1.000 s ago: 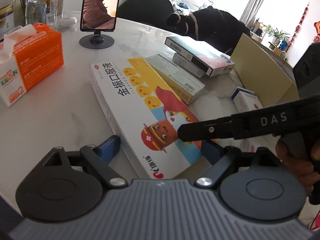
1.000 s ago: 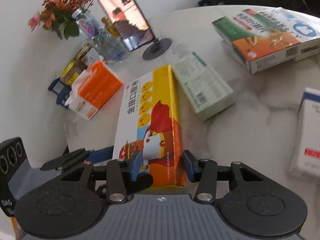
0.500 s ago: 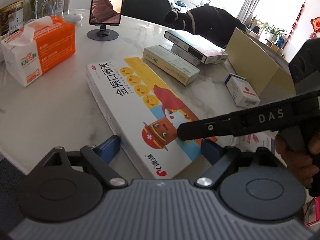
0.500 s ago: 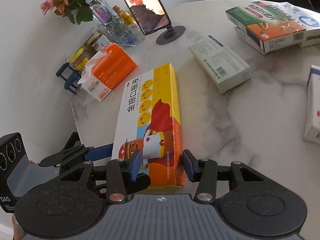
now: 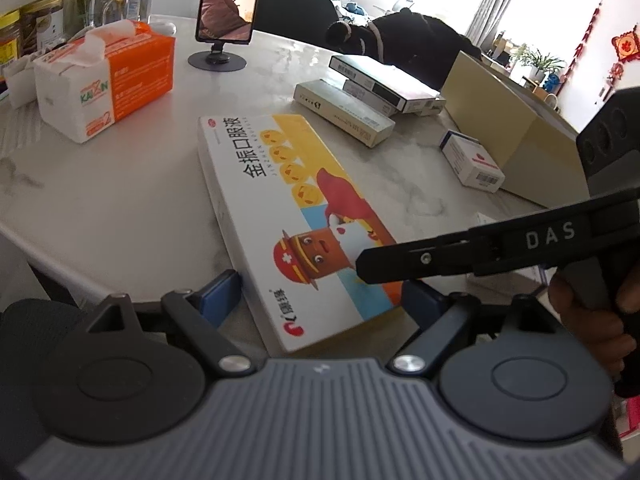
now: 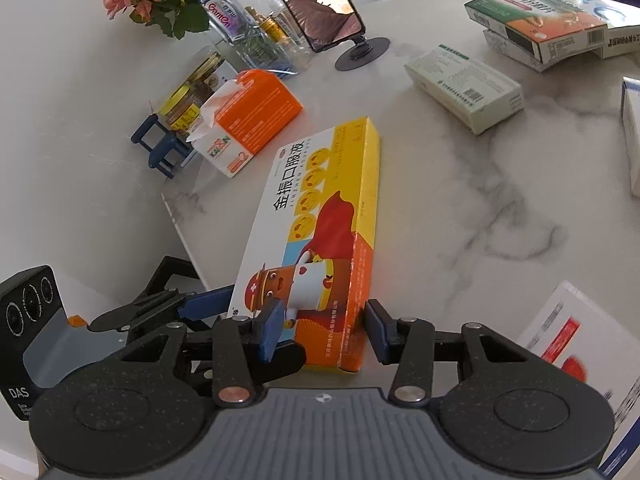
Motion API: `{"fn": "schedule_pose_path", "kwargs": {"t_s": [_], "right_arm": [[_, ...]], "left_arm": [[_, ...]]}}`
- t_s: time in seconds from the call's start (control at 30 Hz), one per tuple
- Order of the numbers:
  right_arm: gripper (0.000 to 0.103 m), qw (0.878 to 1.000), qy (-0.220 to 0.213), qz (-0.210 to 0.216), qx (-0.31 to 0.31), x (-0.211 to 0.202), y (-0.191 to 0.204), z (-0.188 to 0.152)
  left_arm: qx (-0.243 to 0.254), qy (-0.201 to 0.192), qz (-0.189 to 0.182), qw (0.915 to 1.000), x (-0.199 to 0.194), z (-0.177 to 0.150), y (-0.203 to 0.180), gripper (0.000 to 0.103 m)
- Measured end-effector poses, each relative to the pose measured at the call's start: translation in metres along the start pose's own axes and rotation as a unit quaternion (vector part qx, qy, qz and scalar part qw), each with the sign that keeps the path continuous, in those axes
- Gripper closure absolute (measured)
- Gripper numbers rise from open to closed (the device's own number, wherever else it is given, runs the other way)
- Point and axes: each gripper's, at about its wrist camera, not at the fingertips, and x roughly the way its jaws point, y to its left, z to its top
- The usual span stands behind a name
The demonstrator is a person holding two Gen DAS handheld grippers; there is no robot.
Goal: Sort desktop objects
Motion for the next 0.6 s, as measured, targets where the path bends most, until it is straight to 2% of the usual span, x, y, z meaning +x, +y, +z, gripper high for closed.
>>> {"fn": "schedule_pose_path", "kwargs": {"t_s": [0.33,0.43,0.6], "right_arm": [[0.056,1.0,0.005,0.017,-0.001,0.006,0.013,-0.008],[0.06,1.0,0.003,0.019,0.002,0.007,0.012,-0.007],[0.065,1.0,0.001,0.023,0.007,0.009,0.012,-0.005]], "left_arm": [[-0.021,-0.006,-0.005,0.9997,-0.022,-0.017,0.021,0.016],[-0.055,-0.014,-0.023,0.9981,-0.027,-0.02,0.036,0.02],[-0.133,-0.026,-0.049,0.9896,-0.029,-0.024,0.062,0.021]]}}
